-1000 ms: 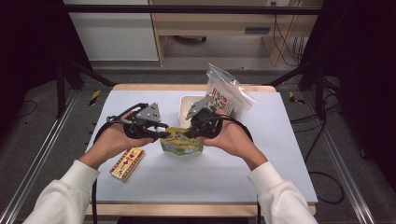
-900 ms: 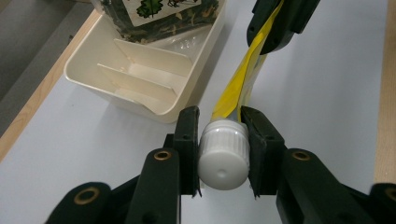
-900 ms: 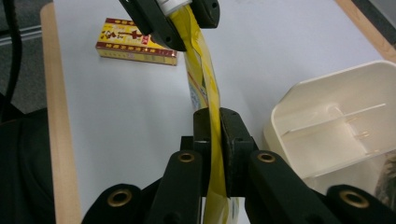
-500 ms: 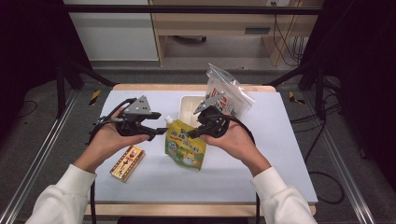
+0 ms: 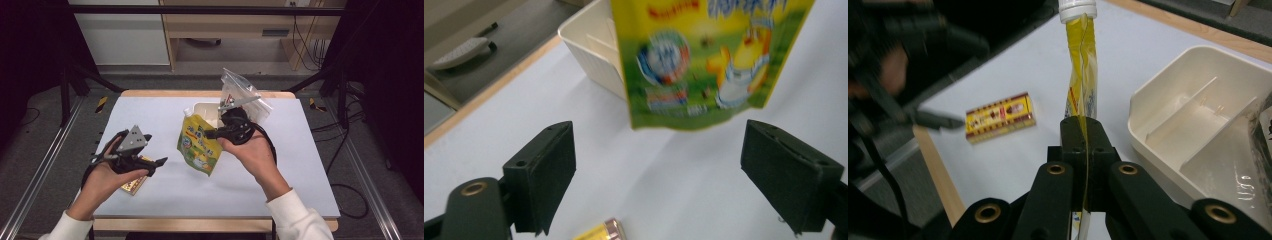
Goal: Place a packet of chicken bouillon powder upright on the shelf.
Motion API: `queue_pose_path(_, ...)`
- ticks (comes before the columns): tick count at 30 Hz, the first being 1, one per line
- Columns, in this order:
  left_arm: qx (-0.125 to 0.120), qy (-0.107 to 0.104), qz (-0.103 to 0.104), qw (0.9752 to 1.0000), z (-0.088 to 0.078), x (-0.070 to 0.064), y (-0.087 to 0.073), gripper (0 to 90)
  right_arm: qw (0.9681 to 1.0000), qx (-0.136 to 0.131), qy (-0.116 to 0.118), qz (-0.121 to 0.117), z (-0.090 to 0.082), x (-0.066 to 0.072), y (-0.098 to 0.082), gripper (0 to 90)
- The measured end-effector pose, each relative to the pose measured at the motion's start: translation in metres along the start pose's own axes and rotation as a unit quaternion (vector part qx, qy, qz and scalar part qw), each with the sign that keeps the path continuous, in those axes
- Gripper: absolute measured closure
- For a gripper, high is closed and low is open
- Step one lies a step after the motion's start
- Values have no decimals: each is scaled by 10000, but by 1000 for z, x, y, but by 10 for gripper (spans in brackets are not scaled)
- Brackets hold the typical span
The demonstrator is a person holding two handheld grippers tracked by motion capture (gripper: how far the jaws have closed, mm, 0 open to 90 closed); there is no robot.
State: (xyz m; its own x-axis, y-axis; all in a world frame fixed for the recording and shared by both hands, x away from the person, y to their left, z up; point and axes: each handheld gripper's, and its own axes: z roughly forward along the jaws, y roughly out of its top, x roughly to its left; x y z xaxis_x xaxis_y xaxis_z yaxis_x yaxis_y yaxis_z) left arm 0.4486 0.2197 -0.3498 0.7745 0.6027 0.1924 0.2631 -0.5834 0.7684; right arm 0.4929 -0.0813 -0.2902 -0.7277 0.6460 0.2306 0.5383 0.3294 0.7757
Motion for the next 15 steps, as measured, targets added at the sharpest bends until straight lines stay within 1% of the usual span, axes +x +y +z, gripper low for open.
queue_pose_path(1, 54, 10, -1, 10000, 2, -3, -6, 129, 9997, -172, -44, 173, -4, -2, 2, 900)
queue_pose_path(2, 79, 4, -58, 10000, 4, -7, -12, 126, 9993, -237, -67, 268, -5, -3, 3, 900)
queue_pose_path(3, 195, 44, -51, 9998, 7, -12, -23, 125, 9989, -298, -117, 332, -7, -3, 4, 900)
queue_pose_path(4, 245, 54, -77, 9997, 8, -15, -29, 123, 9985, -343, -161, 395, -8, -4, 4, 900)
queue_pose_path(5, 299, 79, -90, 9995, 10, -17, -34, 123, 9979, -406, -227, 444, -8, -5, 5, 900)
queue_pose_path(6, 299, 79, -90, 9995, 10, -17, -34, 121, 9975, -445, -287, 468, -9, -6, 6, 900)
queue_pose_path(7, 363, 109, -177, 9991, 12, -20, -46, 121, 9970, -486, -363, 487, -9, -7, 7, 900)
queue_pose_path(8, 350, 122, -248, 9990, 12, -21, -51, 120, 9961, -533, -432, 550, -9, -8, 8, 900)
queue_pose_path(9, 350, 122, -248, 9990, 12, -21, -51, 120, 9961, -533, -432, 550, -9, -8, 8, 900)
queue_pose_path(10, 326, 118, -342, 9988, 14, -23, -57, 120, 9953, -572, -477, 613, -9, -10, 10, 900)
queue_pose_path(11, 324, 162, -477, 9982, 15, -25, -67, 116, 9934, -687, -579, 718, -10, -12, 12, 900)
queue_pose_path(13, 285, 191, -623, 9975, 16, -26, -74, 115, 9919, -768, -626, 801, -11, -14, 15, 900)
queue_pose_path(14, 285, 191, -623, 9975, 16, -26, -74, 114, 9919, -768, -626, 801, -11, -14, 15, 900)
queue_pose_path(15, 269, 258, -653, 9972, 15, -27, -79, 112, 9906, -835, -661, 853, -11, -14, 18, 900)
